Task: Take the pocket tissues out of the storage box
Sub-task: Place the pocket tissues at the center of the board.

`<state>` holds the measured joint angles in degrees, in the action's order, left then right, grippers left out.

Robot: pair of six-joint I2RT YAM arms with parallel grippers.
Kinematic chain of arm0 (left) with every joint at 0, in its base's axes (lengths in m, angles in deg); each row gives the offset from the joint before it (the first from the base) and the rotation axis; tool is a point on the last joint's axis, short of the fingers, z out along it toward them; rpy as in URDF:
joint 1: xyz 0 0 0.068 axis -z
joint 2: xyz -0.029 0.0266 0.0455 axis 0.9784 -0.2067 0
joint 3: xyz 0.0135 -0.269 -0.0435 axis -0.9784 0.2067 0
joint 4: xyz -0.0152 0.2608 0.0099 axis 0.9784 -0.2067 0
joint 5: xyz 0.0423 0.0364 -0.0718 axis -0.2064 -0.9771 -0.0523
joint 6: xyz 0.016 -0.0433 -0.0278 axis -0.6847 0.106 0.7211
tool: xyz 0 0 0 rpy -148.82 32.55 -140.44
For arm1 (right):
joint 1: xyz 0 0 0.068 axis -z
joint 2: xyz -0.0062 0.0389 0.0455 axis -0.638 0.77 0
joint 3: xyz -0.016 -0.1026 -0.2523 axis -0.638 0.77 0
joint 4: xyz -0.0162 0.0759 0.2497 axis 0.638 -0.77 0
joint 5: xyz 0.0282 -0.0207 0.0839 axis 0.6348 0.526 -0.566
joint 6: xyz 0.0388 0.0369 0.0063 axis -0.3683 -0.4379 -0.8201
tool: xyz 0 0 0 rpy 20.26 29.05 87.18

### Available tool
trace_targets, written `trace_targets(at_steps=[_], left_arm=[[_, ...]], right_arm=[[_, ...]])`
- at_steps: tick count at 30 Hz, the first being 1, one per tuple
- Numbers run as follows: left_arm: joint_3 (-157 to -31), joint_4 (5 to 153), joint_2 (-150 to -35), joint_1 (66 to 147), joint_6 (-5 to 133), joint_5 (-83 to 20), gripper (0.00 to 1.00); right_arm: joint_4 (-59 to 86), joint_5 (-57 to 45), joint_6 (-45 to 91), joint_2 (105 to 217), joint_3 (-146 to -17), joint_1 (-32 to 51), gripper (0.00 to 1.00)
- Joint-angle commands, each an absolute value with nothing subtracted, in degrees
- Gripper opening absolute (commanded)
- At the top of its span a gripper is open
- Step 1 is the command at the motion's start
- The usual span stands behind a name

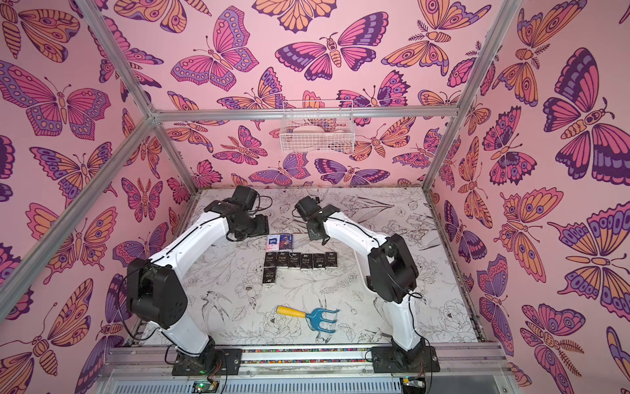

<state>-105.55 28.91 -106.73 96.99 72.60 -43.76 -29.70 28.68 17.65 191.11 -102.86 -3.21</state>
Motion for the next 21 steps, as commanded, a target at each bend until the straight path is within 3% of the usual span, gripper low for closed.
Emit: trace_targets(at_steps=[1, 10, 16, 21], left_arm=[[-105.72, 27.52, -106.68, 96.98, 72.29, -44.74, 0.72], [-105.63, 27.41, -107.06, 96.97, 72.29, -45.27, 0.72], [-105.46, 27.52, -107.13, 96.97, 72.20, -45.35, 0.72], [-105.44, 27.47, -106.99, 96.90, 72.20, -45.38, 0.72]], right_arm=[[-24.67, 27.79, 15.42, 193.95, -103.92, -3.18, 0.26], [-22.03, 22.65, 14.16, 198.94, -105.45, -3.17, 0.34], [-22.82, 18.94, 13.09, 196.54, -106.67, -3.09, 0.52], [-20.97, 16.33, 12.46, 192.39, -103.99, -1.61, 0.54]])
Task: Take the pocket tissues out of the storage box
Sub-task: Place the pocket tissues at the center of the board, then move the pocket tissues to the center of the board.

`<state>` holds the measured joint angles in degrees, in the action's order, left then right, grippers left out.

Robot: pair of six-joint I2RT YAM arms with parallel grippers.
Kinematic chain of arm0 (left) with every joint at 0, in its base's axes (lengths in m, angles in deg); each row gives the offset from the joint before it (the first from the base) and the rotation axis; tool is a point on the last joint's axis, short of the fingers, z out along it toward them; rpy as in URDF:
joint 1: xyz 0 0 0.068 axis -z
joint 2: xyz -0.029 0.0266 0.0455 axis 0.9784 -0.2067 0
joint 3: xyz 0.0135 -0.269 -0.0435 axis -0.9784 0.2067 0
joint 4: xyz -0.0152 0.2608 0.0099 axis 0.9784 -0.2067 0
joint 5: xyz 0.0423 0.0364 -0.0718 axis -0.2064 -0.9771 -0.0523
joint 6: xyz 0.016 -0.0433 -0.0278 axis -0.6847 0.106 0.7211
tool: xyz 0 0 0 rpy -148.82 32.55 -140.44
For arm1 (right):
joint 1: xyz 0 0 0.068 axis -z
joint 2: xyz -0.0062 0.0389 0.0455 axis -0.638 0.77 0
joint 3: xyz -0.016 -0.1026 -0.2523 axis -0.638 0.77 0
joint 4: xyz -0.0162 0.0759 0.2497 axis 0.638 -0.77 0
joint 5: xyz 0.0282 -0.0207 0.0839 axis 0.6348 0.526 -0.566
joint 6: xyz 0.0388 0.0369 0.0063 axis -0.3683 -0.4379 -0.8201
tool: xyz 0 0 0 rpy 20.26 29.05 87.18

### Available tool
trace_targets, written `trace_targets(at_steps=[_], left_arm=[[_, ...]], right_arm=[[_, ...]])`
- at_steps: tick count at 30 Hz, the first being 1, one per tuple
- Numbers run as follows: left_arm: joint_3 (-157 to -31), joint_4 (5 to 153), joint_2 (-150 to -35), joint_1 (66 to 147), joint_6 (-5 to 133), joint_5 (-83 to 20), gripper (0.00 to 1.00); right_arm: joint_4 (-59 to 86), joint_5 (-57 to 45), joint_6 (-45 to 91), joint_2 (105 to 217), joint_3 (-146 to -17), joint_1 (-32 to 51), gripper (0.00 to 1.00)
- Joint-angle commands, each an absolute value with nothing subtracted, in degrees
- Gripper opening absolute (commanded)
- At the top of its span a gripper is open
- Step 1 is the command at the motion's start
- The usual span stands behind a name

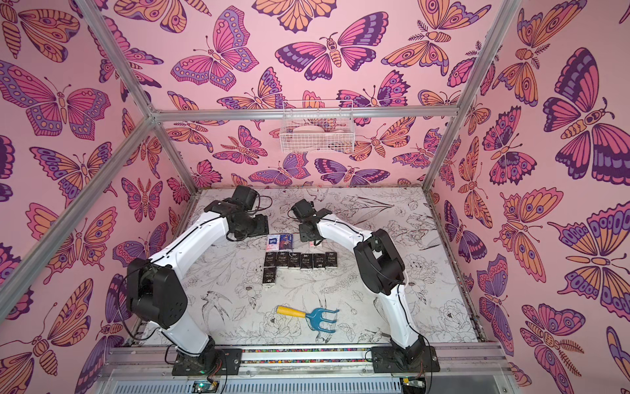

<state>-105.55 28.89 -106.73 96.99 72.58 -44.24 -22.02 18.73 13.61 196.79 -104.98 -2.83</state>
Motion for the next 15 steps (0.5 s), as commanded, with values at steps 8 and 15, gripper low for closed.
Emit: trace_targets(at_steps=[8, 15], left_arm=[[-105.11, 27.46, -106.77, 96.95, 72.16, -45.53, 0.72], [-105.28, 27.45, -106.68, 96.96, 72.11, -45.62, 0.72]], right_arm=[[-13.30, 3.70, 10.37, 192.21, -97.49, 5.21, 0.48], [-12.35, 0.04, 10.55, 195.96, -97.27, 6.09, 0.47]])
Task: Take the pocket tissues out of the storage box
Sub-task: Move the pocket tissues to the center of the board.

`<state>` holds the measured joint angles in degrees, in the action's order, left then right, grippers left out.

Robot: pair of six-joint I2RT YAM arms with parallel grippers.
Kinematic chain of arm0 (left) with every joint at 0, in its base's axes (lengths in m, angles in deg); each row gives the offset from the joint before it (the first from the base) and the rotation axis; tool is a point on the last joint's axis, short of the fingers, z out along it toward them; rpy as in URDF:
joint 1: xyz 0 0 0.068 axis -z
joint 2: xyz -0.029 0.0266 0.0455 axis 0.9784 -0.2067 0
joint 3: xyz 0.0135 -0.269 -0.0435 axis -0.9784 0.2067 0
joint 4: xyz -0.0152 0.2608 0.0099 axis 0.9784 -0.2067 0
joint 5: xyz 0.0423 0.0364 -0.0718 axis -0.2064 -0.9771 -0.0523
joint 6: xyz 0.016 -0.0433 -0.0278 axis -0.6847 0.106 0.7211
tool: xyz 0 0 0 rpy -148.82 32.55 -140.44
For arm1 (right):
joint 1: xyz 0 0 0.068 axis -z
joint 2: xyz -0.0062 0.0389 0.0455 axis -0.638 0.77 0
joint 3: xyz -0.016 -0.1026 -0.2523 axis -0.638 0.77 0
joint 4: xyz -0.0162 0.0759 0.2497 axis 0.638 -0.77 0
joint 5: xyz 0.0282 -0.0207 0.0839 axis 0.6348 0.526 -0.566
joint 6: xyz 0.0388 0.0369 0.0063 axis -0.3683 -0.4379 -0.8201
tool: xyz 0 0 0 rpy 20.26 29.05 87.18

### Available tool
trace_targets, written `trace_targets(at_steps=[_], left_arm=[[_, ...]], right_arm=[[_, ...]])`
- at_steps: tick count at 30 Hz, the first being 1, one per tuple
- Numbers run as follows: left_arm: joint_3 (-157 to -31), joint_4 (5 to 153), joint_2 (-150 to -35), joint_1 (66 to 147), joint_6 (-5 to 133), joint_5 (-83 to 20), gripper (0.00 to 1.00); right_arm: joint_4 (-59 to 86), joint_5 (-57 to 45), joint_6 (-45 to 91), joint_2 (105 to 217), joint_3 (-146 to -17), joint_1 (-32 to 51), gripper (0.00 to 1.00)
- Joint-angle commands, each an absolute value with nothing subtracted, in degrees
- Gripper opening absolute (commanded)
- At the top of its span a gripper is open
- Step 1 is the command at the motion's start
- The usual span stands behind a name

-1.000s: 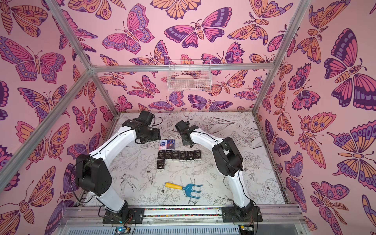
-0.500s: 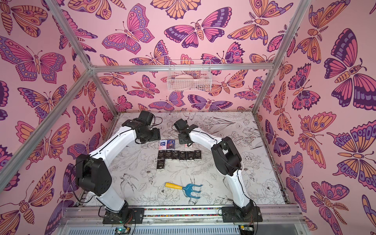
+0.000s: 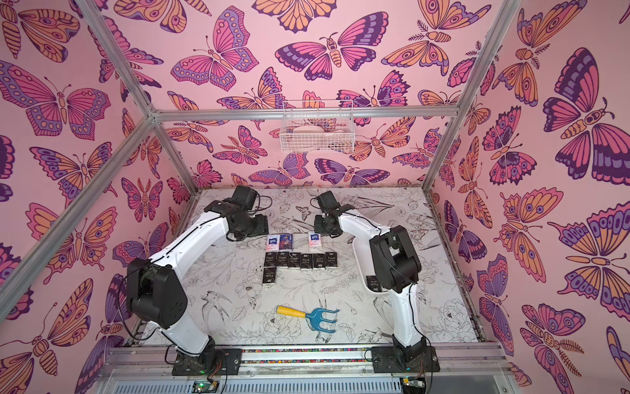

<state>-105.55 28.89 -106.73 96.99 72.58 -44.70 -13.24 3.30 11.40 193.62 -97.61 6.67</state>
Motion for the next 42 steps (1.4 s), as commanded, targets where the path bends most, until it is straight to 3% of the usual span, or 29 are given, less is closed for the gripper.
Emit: trace_targets(at_steps=[1, 15, 42], left_arm=[[-105.20, 27.48, -106.68, 96.94, 72.11, -45.68, 0.72], [-105.28, 27.49, -106.49, 96.69, 71.94, -45.79, 0.72], [-104.70, 27.42, -106.61, 96.59, 72.22, -45.82, 0.72]], right_arm=[[-12.15, -0.34, 10.41, 196.43, -97.11, 6.08, 0.47], [-6.99, -4.34, 2.24, 197.72, -93.32, 5.89, 0.37], [-0.53, -5.14, -6.26, 199.22, -94.26, 1.82, 0.35]])
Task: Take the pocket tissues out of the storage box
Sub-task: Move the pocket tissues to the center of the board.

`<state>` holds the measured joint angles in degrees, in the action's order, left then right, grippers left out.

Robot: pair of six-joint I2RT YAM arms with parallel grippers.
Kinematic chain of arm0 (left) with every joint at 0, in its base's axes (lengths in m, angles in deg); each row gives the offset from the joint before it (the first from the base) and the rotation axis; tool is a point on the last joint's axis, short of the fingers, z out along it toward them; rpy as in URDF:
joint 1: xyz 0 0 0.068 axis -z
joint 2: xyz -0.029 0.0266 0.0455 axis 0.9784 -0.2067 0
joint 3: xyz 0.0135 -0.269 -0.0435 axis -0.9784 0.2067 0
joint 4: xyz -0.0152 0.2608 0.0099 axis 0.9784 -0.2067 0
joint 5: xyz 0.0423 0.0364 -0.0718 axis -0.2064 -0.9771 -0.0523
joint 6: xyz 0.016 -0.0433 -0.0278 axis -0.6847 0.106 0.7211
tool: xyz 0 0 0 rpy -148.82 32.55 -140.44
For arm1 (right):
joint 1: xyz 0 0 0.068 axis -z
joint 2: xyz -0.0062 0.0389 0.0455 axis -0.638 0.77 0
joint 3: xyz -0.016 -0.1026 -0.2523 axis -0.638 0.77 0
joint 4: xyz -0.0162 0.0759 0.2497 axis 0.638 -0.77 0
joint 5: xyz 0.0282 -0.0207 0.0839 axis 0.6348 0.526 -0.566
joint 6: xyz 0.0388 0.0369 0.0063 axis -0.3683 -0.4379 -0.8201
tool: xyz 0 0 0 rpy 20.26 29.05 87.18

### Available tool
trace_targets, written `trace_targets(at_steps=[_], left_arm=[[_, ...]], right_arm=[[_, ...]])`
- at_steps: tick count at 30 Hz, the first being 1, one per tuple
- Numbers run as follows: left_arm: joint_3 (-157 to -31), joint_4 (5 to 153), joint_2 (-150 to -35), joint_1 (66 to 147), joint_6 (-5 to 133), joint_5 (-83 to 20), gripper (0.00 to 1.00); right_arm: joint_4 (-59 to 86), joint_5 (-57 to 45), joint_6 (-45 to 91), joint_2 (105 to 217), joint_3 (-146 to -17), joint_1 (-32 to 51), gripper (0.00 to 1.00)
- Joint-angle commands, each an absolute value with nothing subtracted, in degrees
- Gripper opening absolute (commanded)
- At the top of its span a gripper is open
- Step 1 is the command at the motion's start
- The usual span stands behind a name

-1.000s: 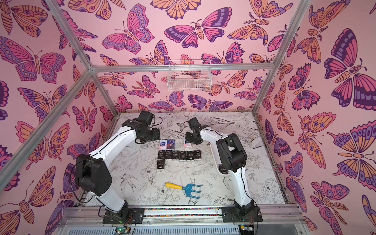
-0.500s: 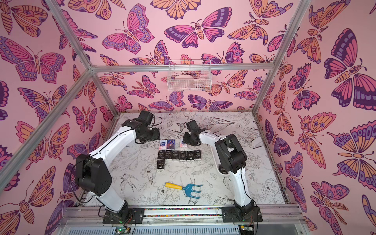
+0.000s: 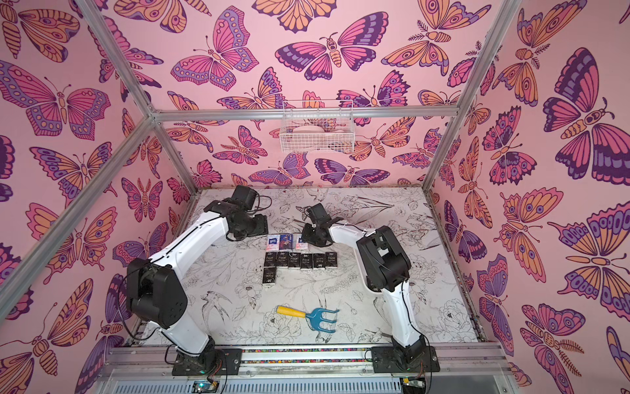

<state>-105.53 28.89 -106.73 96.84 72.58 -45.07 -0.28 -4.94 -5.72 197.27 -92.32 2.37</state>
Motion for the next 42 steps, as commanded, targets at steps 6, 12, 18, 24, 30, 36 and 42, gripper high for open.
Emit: trace_targets(at_steps=[6, 12, 18, 24, 30, 36, 42], left_arm=[[-104.31, 27.41, -106.21, 96.52, 72.29, -46.50, 0.72], [-104.23, 27.48, -106.37, 96.46, 72.29, -46.19, 0.72], [-104.31, 27.49, -106.56, 96.38, 72.29, -46.06, 0.72], [-104.31, 27.42, -106.57, 96.39, 72.31, -46.01, 0.72], [-104.31, 27.45, -106.33, 96.30, 72.27, -45.88, 0.72], [-104.62, 27.49, -106.24, 96.32, 72.29, -45.62, 0.72], [-104.75, 27.58, -106.70, 96.31, 72.42, -45.01, 0.72]], right_arm=[[-0.49, -5.53, -6.34, 199.58, -94.75, 1.33, 0.35], [-0.48, -5.86, -6.34, 199.72, -94.97, 0.87, 0.35], [-0.57, -6.24, -6.17, 199.66, -95.11, 0.88, 0.35], [-0.97, -6.17, -5.99, 199.21, -95.33, 0.86, 0.37], [-1.09, -6.12, -5.87, 197.85, -95.26, 1.57, 0.47], [-1.94, -5.41, -4.59, 194.12, -94.63, 3.05, 0.51], [-8.57, -2.39, 0.69, 186.78, -92.26, 5.05, 0.55]])
